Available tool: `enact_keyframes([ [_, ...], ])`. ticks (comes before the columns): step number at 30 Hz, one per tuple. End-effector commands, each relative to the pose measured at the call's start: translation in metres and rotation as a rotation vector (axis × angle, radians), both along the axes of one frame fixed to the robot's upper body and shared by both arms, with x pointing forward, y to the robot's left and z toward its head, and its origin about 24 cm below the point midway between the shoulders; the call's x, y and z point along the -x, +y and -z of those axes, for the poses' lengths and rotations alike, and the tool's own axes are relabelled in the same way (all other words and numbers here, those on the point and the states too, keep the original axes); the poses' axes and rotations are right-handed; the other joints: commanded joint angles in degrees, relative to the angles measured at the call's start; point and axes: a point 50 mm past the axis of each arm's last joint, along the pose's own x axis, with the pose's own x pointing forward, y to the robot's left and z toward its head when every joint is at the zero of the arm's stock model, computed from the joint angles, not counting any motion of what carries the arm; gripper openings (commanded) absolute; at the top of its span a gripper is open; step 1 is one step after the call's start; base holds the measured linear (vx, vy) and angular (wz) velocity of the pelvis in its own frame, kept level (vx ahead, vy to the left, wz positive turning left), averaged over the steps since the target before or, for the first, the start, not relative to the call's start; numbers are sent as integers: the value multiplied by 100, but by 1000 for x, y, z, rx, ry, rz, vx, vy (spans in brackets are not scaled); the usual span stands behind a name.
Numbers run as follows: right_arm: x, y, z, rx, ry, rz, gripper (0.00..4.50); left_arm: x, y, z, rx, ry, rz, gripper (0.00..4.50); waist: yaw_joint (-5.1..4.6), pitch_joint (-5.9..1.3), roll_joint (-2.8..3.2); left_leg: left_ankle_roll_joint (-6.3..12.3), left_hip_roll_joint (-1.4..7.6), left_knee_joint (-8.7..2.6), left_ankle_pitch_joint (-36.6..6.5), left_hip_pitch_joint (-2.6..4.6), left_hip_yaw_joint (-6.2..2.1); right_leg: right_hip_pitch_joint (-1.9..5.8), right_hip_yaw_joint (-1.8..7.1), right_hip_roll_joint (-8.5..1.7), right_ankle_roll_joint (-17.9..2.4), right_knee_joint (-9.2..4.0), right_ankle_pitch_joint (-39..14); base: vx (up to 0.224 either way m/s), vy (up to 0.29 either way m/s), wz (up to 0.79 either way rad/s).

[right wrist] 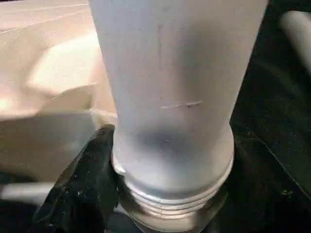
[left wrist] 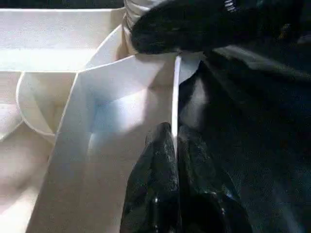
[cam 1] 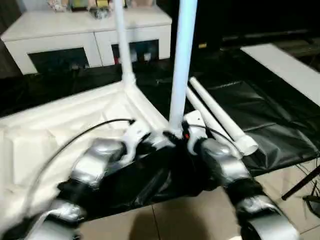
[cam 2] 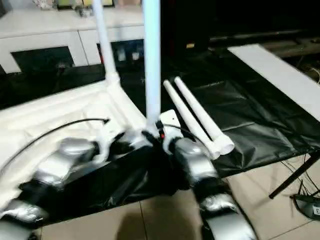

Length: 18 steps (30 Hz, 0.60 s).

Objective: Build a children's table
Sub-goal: Rotate leg to tighten

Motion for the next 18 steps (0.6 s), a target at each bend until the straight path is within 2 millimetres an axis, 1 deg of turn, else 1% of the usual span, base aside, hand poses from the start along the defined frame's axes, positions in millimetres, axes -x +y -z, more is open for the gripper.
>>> enact_keyframes([
  [1, 9, 13, 21, -68, 136, 108, 270, -7, 10, 10, -6, -8, -213, 0, -9, -224, -33, -133, 58, -490, -1594, 16, -10, 146, 215, -366, -1025, -567, -1668, 0, 0, 0],
  [2, 9, 22, 19, -63, 131, 104, 270, -9, 6, 10, -5, -17, -220, 0, -12, -213, -60, -100, 50, -499, -1574, -7, -9, 156, 207, -362, -1002, -569, -1656, 0, 0, 0],
  [3, 9, 22, 19, -63, 131, 104, 270, -9, 6, 10, -5, -17, -220, 0, -10, -220, -49, -85, 48, -495, -1583, -6, -3, 150, 208, -368, -994, -569, -1697, 0, 0, 0],
  [4, 9, 28, 18, -45, 118, 82, 270, -9, 3, 10, -4, -25, -214, 0, -14, -225, -40, -60, 50, -496, -1566, -15, -8, 151, 206, -376, -978, -575, -1707, 0, 0, 0],
  [5, 9, 36, 16, -25, 105, 47, 270, -10, 0, 9, 0, -24, -205, 0, -4, -231, -56, -37, 55, -499, -1508, -23, -9, 155, 206, -380, -962, -568, -1641, 0, 0, 0],
  [6, 10, 39, 15, -10, 95, 22, 270, -10, -1, 9, 2, -23, -199, 0, 1, -233, -50, -26, 57, -503, -1482, -21, -7, 159, 205, -379, -955, -568, -1588, 0, 0, 0],
  [7, 9, 42, 13, -7, 76, 9, 270, -9, -2, 9, 0, -19, -188, 0, -2, -232, -62, -1, 57, -503, -1437, -32, -1, 159, 205, -375, -968, -562, -1505, 0, 0, 0],
  [8, 9, 44, 10, -35, 59, -21, 326, -9, -2, 10, -4, -16, -175, 0, 1, -232, -65, 15, 56, -502, -1417, -36, 2, 165, 205, -378, -968, -562, -1479, 0, 0, 0],
  [9, 9, 45, 7, -57, 40, -39, 340, -8, 0, 10, -8, -12, -161, 0, 6, -234, -60, 44, 60, -500, -1396, -35, 6, 163, 209, -383, -971, -562, -1443, 0, 0, 0],
  [10, 7, 43, 3, -70, 11, -63, 340, -6, 3, 10, -17, -5, -141, 0, 7, -240, -45, 66, 61, -501, -1380, -40, 5, 169, 206, -385, -977, -556, -1412, 0, 0, 0],
  [12, 6, 42, 0, -73, -7, -73, 346, -6, 4, 10, -23, 0, -131, 0, 2, -240, -45, 98, 66, -502, -1383, -42, 9, 165, 205, -384, -995, -558, -1356, 0, 0, 0],
  [13, 5, 39, -3, -72, -29, -86, 376, -5, 8, 10, -28, 6, -116, 0, -23, -254, -30, 106, 62, -512, -1215, -93, -12, 217, 189, -383, -1018, -520, -1145, 0, 0, 0],
  [14, 3, 34, -5, -63, -51, -107, 376, -3, 11, 10, -34, 11, -92, 0, -38, -258, -13, 114, 67, -500, -1161, -77, -5, 201, 187, -377, -1065, -515, -988, 0, 0, 0],
  [15, 3, 31, -6, -59, -56, -119, 384, -3, 13, 10, -38, 13, -81, 0, -43, -256, -21, 132, 66, -497, -1162, -70, 2, 201, 187, -365, -1099, -519, -927, 0, 0, 0],
  [16, 2, 25, -8, -50, -67, -141, 395, -2, 16, 9, -43, 4, -55, 0, -40, -273, -34, 172, 64, -480, -1046, -76, 8, 227, 190, -365, -1165, -495, -702, 0, 0, 0],
  [17, 3, 16, -11, -35, -84, -185, 395, -1, 21, 8, -45, 7, -40, 0, -26, -280, -26, 231, 65, -464, -891, -74, 16, 237, 186, -355, -1208, -482, -428, 0, 0, 0],
  [18, 3, 16, -11, -35, -84, -185, 395, -1, 21, 8, -45, 7, -40, 0, -13, -295, -23, 261, 69, -450, -802, -68, 23, 244, 186, -356, -1235, -463, -248, 0, 0, 0],
])
